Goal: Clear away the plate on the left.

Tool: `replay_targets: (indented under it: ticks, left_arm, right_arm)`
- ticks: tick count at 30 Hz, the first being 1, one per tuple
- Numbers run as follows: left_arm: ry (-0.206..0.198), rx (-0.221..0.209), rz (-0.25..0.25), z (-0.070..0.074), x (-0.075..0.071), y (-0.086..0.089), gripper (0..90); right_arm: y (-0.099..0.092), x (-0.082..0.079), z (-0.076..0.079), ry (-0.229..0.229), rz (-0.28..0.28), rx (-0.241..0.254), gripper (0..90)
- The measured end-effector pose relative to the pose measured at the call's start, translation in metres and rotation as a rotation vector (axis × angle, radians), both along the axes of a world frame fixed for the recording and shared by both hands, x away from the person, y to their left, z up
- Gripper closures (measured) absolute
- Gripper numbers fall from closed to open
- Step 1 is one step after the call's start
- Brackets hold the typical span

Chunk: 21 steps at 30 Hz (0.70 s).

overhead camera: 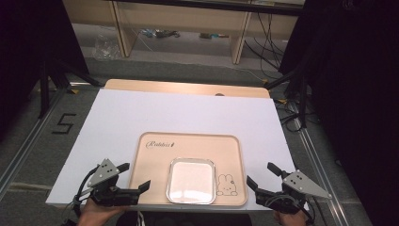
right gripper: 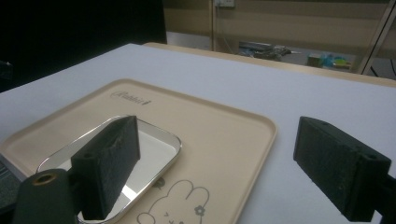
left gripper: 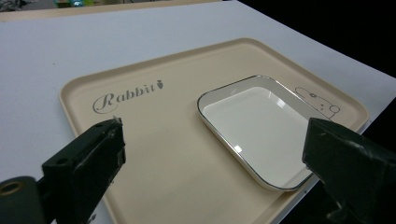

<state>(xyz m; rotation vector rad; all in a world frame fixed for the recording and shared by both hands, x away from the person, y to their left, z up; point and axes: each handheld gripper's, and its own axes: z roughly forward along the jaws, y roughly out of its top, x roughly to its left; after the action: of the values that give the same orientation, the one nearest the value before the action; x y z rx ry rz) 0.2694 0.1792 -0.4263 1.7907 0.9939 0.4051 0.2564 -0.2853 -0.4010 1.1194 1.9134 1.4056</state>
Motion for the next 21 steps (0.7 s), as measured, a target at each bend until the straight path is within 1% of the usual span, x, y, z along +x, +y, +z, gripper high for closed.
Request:
replay_targets:
  ticks: [1,2,3,4,5,6,7,8,9,10,11,13,14,15,16,18,19,20,21]
  left_arm:
    - [-0.008,0.001,0.0,0.002,-0.003,0.002,5.0]
    - [-0.008,0.001,0.0,0.002,-0.003,0.002,4.4]
    - [-0.019,0.007,-0.01,0.002,-0.004,0.003,4.4]
    - [-0.009,-0.007,0.0,0.002,-0.006,0.002,3.8]
    - [-0.011,-0.008,0.011,0.002,-0.007,0.002,3.8]
    - [-0.016,-0.014,0.009,0.001,-0.008,0.001,3.8]
    - [-0.013,-0.017,-0.001,0.001,-0.009,0.0,3.9]
    - [-0.005,-0.011,0.005,0.001,-0.011,-0.002,3.9]
    - [-0.01,-0.002,-0.011,0.001,-0.011,-0.003,3.9]
    - [-0.02,-0.002,-0.011,0.001,-0.012,-0.005,3.9]
    - [-0.024,0.01,-0.011,0.002,-0.014,-0.005,3.9]
    - [-0.025,0.003,-0.01,0.002,-0.014,-0.006,3.9]
    - [-0.031,-0.007,-0.01,0.001,-0.014,-0.006,3.9]
    - [-0.034,-0.002,-0.011,0.002,-0.014,-0.005,3.9]
    - [-0.041,0.015,-0.019,0.003,-0.013,-0.003,3.9]
    - [-0.041,0.005,-0.011,0.004,-0.012,-0.001,3.9]
    - [-0.044,0.01,-0.009,0.004,-0.012,0.0,3.9]
    - [-0.032,-0.013,0.014,0.003,-0.012,-0.001,4.0]
    - [-0.032,-0.013,0.014,0.003,-0.012,-0.001,4.2]
  right_arm:
    - [0.0,0.0,0.0,-0.004,0.0,0.006,15.2]
    - [0.0,0.0,0.0,-0.004,0.0,0.006,15.2]
    - [0.0,0.0,0.0,-0.002,-0.004,0.003,15.2]
    - [-0.001,0.0,0.0,-0.002,-0.006,-0.007,15.2]
    - [0.0,0.0,0.0,-0.002,-0.003,-0.006,15.2]
    - [0.0,0.0,0.0,-0.002,-0.003,-0.006,15.2]
    - [0.002,-0.002,0.0,0.026,-0.009,0.018,15.2]
    - [0.0,0.001,0.0,0.002,0.011,-0.012,15.2]
    - [0.001,-0.002,0.0,0.03,-0.007,0.006,15.2]
    - [0.0,-0.001,0.0,0.014,0.004,-0.011,15.2]
    - [0.0,0.0,0.0,0.007,0.005,-0.014,15.2]
    - [0.0,-0.001,0.0,0.008,0.006,-0.014,15.2]
    - [0.001,-0.001,0.0,0.017,-0.001,-0.001,15.2]
    - [0.0,-0.001,0.0,0.009,0.005,-0.012,15.2]
    - [0.0,-0.001,0.0,0.006,0.004,-0.009,15.2]
    - [-0.001,0.0,0.0,0.006,0.004,-0.01,15.2]
    - [0.001,-0.001,0.0,0.015,-0.001,0.001,15.2]
    - [0.001,-0.002,0.0,0.025,-0.002,0.003,15.2]
    - [0.001,-0.002,0.0,0.025,-0.002,0.003,15.2]
